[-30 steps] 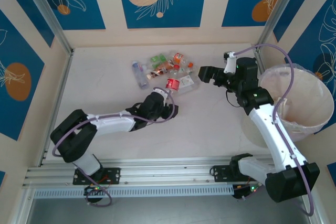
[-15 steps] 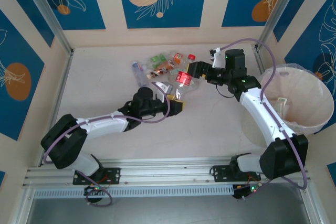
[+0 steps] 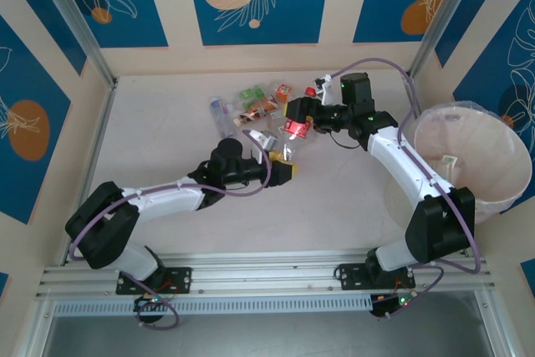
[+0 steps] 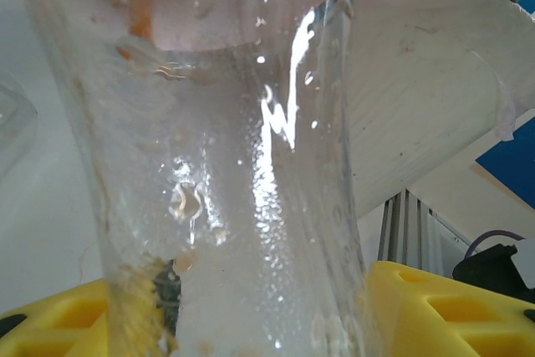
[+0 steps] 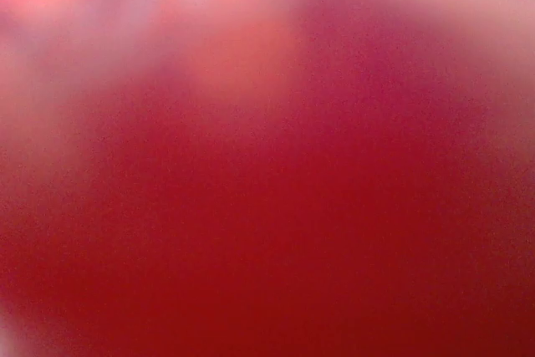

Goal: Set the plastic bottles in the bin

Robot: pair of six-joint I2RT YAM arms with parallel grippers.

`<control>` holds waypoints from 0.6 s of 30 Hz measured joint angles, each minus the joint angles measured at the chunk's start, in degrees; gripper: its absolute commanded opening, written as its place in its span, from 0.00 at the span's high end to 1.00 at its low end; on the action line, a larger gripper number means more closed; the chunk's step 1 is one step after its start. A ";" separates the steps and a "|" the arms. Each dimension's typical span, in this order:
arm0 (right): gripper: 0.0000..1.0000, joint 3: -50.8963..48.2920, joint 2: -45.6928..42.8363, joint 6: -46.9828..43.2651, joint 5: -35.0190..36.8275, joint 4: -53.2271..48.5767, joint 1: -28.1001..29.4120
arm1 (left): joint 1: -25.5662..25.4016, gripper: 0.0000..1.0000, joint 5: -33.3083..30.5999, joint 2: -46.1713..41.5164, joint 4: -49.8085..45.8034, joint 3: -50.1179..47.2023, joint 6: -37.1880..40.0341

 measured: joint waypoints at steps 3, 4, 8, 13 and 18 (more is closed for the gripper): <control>0.40 0.07 -0.02 -0.46 -0.42 -0.48 -0.02 | 0.00 0.57 0.24 0.02 0.00 0.00 -0.04; 0.43 0.07 -0.07 -0.72 -0.31 -0.61 -0.07 | 0.00 0.55 0.33 0.02 -0.02 0.00 -0.09; 0.47 0.04 -0.61 -1.01 0.00 -0.90 -0.17 | 0.00 0.21 0.44 0.28 0.04 0.33 -0.04; 0.53 -0.61 -3.72 -1.95 0.55 -0.85 -0.35 | 0.00 0.00 0.63 0.28 -0.26 0.37 0.22; 0.59 -0.68 -7.21 -3.78 2.80 -1.40 -0.98 | 0.00 0.00 -0.96 -0.17 0.26 -0.22 0.24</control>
